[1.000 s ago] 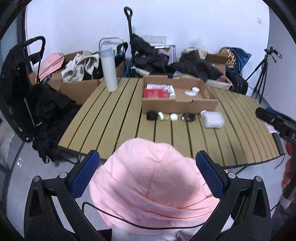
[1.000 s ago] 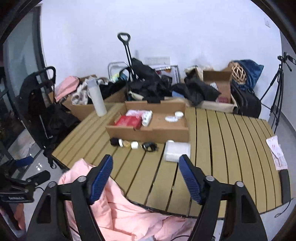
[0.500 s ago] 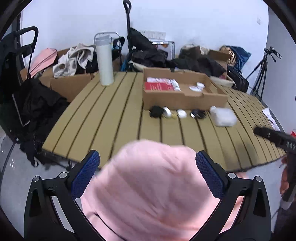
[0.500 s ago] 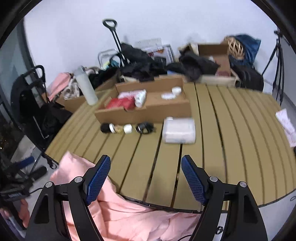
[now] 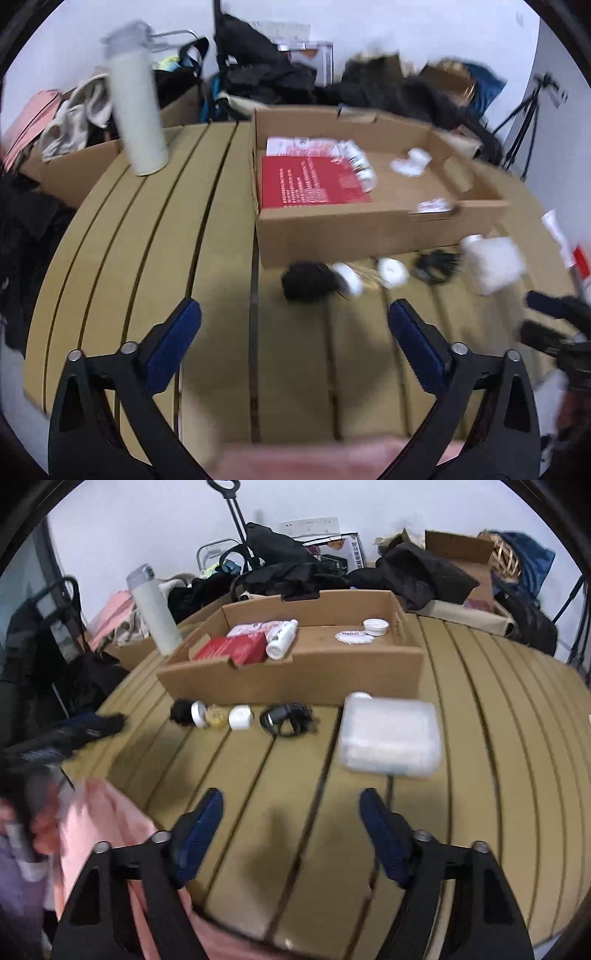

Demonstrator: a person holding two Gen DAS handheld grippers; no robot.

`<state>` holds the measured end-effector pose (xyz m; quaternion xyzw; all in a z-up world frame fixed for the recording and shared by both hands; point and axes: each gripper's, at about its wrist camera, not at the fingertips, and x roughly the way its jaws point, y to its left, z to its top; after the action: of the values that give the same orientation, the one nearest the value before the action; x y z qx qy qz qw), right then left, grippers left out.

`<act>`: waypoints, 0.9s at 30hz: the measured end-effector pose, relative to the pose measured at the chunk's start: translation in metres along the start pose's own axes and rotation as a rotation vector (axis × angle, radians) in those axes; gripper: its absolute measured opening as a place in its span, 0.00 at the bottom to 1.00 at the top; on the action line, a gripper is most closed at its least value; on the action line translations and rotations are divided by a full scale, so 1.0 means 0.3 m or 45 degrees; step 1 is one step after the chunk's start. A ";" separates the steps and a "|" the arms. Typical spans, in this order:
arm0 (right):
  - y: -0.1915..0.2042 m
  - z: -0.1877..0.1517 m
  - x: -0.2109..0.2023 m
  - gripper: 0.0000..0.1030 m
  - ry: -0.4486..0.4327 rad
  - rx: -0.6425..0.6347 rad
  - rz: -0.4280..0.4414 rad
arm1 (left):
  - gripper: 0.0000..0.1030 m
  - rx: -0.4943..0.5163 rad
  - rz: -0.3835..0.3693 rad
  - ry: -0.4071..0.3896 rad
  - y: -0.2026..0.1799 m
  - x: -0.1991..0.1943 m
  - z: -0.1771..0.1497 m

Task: Organize objects
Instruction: 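Grasp the black item on the table with the right tool, then drop the black item into the cardboard tray and open the right tool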

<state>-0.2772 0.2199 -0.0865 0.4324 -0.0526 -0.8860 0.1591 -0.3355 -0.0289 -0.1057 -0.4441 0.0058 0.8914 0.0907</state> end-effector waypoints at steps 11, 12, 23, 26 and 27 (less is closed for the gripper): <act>0.217 0.124 0.257 0.48 0.055 -0.307 0.187 | 0.34 -0.001 -0.210 0.051 0.013 0.081 0.006; 0.234 0.136 0.284 0.48 0.062 -0.323 0.204 | 0.34 -0.028 -0.205 0.032 0.030 0.053 -0.002; 0.328 0.177 0.428 0.10 0.085 -0.469 0.208 | 0.34 -0.225 -0.080 -0.014 0.108 -0.199 -0.177; 0.288 0.160 0.266 0.10 0.024 -0.404 0.292 | 0.34 -0.221 -0.080 -0.056 0.080 -0.287 -0.187; 0.265 0.149 0.197 0.10 -0.002 -0.369 0.315 | 0.34 -0.221 -0.094 -0.068 0.061 -0.312 -0.186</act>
<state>-0.3274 0.1235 -0.0846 0.3947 0.0228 -0.8582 0.3274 -0.2393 -0.0666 -0.0666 -0.4264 -0.0901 0.8960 0.0849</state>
